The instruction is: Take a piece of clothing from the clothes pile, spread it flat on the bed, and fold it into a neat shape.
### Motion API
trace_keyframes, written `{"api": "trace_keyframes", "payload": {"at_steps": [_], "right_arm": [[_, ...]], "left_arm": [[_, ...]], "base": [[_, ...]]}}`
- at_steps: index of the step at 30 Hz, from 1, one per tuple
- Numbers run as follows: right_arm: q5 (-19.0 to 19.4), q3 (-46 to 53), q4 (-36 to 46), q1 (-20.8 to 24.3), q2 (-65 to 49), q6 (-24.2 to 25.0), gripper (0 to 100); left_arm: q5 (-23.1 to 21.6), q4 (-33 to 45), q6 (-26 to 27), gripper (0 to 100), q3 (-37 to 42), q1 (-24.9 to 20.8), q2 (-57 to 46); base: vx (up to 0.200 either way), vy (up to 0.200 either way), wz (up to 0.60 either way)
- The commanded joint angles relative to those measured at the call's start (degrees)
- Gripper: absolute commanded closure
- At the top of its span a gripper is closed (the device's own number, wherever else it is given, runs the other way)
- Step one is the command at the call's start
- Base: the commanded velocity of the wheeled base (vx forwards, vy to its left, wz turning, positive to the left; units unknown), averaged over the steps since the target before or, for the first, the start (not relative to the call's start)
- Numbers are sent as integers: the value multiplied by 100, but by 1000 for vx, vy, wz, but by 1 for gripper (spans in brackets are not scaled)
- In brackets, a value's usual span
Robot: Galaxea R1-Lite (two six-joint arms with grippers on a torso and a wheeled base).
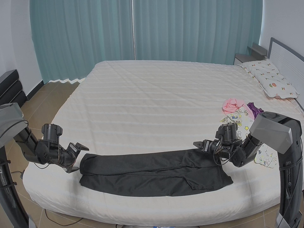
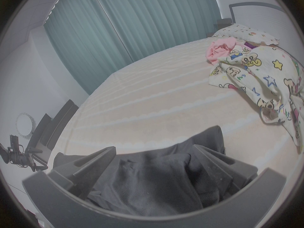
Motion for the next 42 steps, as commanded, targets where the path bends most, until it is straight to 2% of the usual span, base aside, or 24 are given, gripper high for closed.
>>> {"api": "trace_keyframes", "payload": {"at_steps": [1, 2, 3, 12, 20, 41, 42], "right_arm": [[76, 173, 7, 5, 55, -7, 0], [76, 164, 7, 5, 90, 1, 0], [67, 164, -2, 5, 108, 1, 100], [41, 85, -108, -83, 99, 54, 100], [14, 94, -582, -153, 81, 116, 100], [-56, -29, -512, -364, 363, 107, 100], [-56, -38, -512, -364, 371, 107, 0]], "left_arm": [[-2, -3, 0, 0, -1, -1, 6], [-2, -3, 0, 0, -1, -1, 6], [-2, -3, 0, 0, -1, -1, 6], [-2, -3, 0, 0, -1, -1, 6], [-2, -3, 0, 0, -1, -1, 6], [-2, -3, 0, 0, -1, -1, 15], [-2, -3, 0, 0, -1, -1, 15]], "base": [[0, 0, 0], [0, 0, 0], [0, 0, 0], [0, 0, 0], [0, 0, 0], [0, 0, 0], [0, 0, 0]]}}
